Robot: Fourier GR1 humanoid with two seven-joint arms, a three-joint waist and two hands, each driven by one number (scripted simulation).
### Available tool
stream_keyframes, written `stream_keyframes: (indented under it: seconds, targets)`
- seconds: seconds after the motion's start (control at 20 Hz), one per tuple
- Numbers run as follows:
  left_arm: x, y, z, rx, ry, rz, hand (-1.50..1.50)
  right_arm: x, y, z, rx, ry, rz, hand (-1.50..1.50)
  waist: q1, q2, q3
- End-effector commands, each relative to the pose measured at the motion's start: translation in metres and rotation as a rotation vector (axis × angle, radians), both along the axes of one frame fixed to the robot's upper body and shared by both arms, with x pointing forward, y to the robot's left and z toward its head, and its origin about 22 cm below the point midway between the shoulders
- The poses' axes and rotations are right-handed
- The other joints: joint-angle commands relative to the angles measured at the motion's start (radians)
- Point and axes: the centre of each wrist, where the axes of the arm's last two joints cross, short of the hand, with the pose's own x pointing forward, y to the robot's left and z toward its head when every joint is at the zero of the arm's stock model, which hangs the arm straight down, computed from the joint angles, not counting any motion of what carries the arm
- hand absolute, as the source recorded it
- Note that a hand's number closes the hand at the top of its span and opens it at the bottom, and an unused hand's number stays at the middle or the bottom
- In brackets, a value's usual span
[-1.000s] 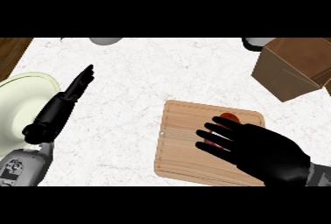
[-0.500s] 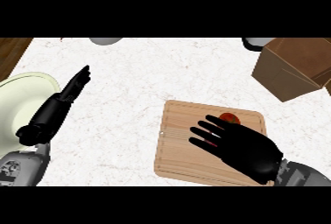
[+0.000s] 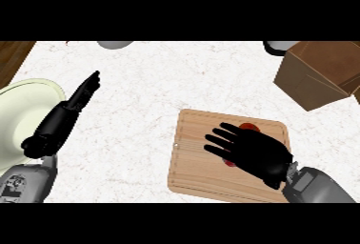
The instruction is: Pick the can from the cutting board and place it in the cardboard box
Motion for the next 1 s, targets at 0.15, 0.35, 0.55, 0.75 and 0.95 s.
stream_keyframes:
  seconds: [0.15, 0.35, 0.55, 0.75, 0.95]
  targets:
    - [-0.016, 0.014, -0.001, 0.001, 0.000, -0.007, 0.00, 0.007, 0.009, -0.002, -0.033, -0.030, -0.029, -1.50, 0.003, 0.000, 0.000]
    - [-0.001, -0.004, 0.005, 0.007, 0.006, 0.013, 0.00, 0.014, 0.000, -0.012, -0.051, -0.026, -0.058, -1.50, -0.001, 0.000, 0.000]
    - [-0.009, -0.010, 0.005, -0.005, -0.008, 0.008, 0.00, 0.020, -0.001, -0.033, -0.049, -0.009, -0.054, -1.50, 0.001, 0.000, 0.000]
    - [0.012, -0.016, 0.001, -0.010, -0.008, -0.022, 0.00, 0.037, 0.009, -0.048, -0.052, 0.010, -0.016, -1.50, 0.002, 0.001, 0.000]
    - [0.002, 0.001, -0.010, -0.002, 0.004, 0.004, 0.00, 0.026, 0.001, -0.037, 0.009, -0.033, 0.109, 1.50, -0.002, 0.000, 0.000]
